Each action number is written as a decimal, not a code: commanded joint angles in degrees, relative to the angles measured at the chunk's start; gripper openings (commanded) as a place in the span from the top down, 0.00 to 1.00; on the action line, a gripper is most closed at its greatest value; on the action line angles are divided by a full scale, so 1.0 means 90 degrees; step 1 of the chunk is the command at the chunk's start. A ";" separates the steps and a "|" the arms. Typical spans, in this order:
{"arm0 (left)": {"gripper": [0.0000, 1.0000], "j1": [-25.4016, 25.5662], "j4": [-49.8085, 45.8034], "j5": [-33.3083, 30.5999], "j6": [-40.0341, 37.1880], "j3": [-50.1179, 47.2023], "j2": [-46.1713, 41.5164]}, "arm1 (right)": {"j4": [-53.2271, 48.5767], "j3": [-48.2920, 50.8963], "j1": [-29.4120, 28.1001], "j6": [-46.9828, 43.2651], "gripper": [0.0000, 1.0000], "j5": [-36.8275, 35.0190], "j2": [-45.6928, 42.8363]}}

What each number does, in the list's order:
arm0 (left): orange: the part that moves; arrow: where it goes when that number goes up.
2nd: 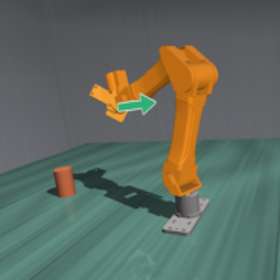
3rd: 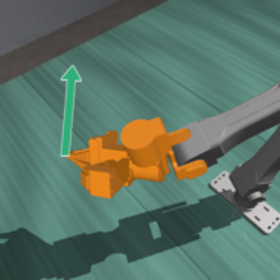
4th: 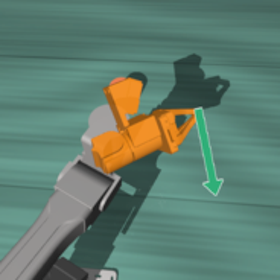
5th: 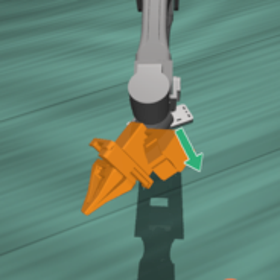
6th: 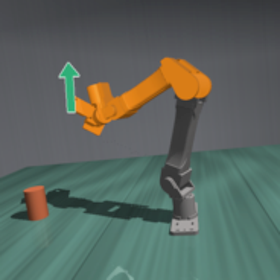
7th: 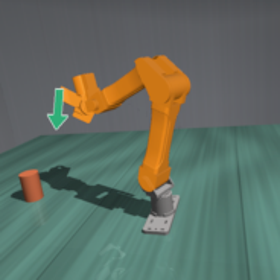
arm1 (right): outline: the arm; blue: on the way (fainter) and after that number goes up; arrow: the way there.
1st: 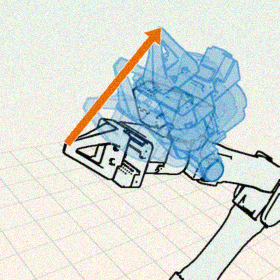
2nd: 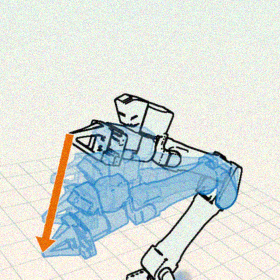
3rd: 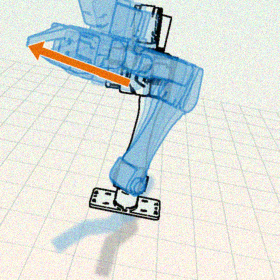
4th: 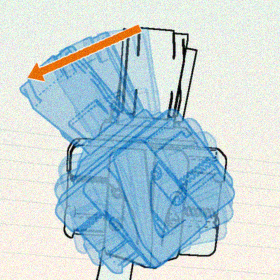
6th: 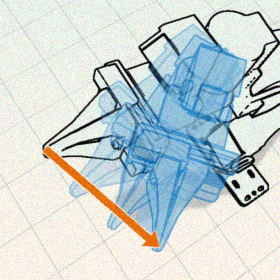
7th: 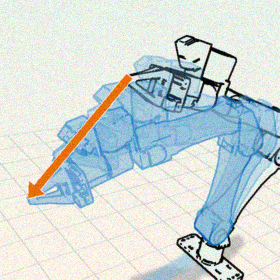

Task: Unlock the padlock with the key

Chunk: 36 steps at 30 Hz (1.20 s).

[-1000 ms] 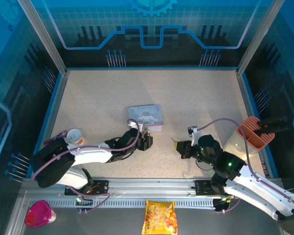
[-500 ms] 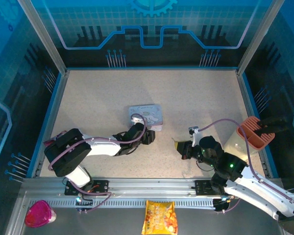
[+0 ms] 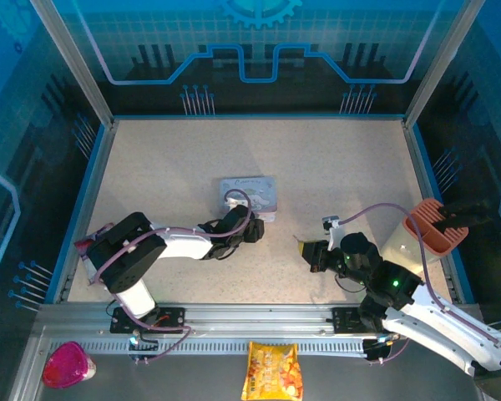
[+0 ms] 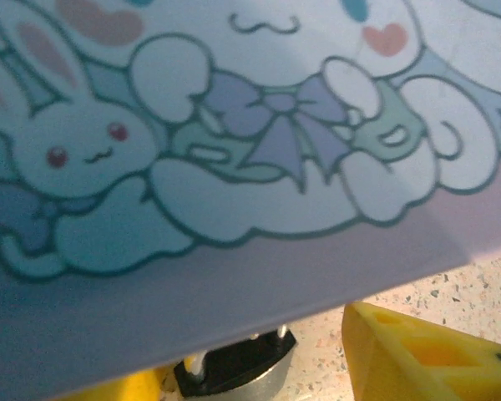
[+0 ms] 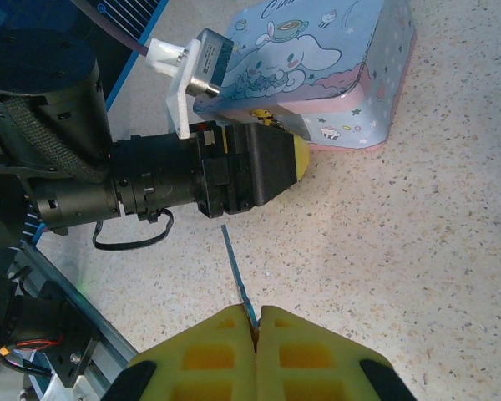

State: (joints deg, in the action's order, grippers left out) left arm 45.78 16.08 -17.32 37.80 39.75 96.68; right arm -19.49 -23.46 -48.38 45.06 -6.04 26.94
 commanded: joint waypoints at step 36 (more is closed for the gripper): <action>0.82 0.0089 -0.0118 -0.0248 0.0478 0.0036 -0.0154 | 0.0088 0.0309 -0.0088 0.0914 1.00 -0.0378 0.0141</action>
State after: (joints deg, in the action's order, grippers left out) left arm 46.09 16.56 -19.22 40.66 39.66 96.82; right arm -19.44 -21.39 -48.45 51.09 -8.40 27.83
